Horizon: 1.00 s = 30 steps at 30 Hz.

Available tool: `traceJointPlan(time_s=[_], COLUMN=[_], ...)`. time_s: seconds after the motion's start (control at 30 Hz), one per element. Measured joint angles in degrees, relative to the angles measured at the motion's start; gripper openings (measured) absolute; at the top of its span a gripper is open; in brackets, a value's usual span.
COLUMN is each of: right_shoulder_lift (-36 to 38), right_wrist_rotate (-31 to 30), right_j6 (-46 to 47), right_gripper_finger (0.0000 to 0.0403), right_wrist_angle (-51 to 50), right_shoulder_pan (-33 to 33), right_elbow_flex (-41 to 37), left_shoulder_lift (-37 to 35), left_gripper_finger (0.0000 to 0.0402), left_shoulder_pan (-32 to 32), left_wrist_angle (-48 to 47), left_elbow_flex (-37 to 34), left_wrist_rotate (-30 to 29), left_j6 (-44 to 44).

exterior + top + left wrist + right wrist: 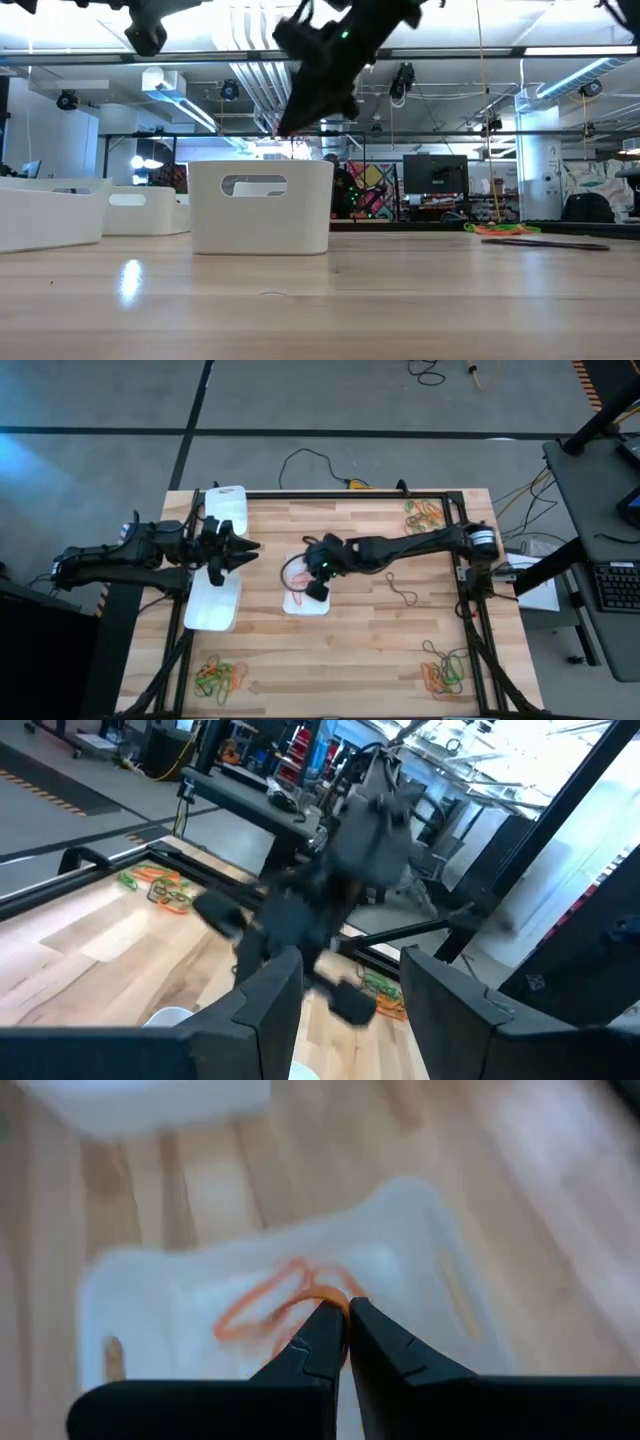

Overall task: Sort rubber bands into baskets
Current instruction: Put the orange rubber band into the bottom right white bin

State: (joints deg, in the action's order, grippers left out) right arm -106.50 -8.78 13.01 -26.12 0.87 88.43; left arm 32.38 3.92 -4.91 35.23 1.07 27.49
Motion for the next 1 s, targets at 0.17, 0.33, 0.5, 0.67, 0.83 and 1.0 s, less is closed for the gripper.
traceJointPlan(time_s=[0.17, 0.33, 0.5, 0.67, 0.83, 1.0], right_shoulder_lift=[-7.0, -11.3, -13.9, -14.3, -9.4, -0.3], right_wrist_rotate=[-0.2, 2.8, 4.5, 4.3, 2.2, -3.5], right_j6=[0.0, -0.2, 1.2, 2.9, 3.6, 3.6], right_gripper_finger=[0.0013, 0.0013, 0.004, 0.0102, 0.0154, 0.0189], right_wrist_angle=[-7.8, -9.8, -11.4, -12.9, -15.3, -23.6], right_shoulder_pan=[0.2, 0.1, 0.1, 0.1, 0.1, 1.4], right_elbow_flex=[5.9, 8.9, 11.4, 12.2, 12.3, 11.9], left_shoulder_lift=[-0.5, -1.2, -2.6, -4.5, -5.7, -5.5], left_gripper_finger=[0.0154, 0.0154, 0.0154, 0.0154, 0.0154, 0.0154], left_shoulder_pan=[0.0, 0.0, 0.0, 0.0, 0.0, 0.0], left_wrist_angle=[-3.2, -6.5, -10.2, -13.3, -13.4, -13.3], left_elbow_flex=[0.0, 0.0, 0.0, 0.0, 0.0, 0.0], left_wrist_rotate=[0.1, 0.2, 1.6, 1.6, 1.6, 1.1], left_j6=[0.0, 1.5, 2.2, 3.5, 3.5, 3.1])
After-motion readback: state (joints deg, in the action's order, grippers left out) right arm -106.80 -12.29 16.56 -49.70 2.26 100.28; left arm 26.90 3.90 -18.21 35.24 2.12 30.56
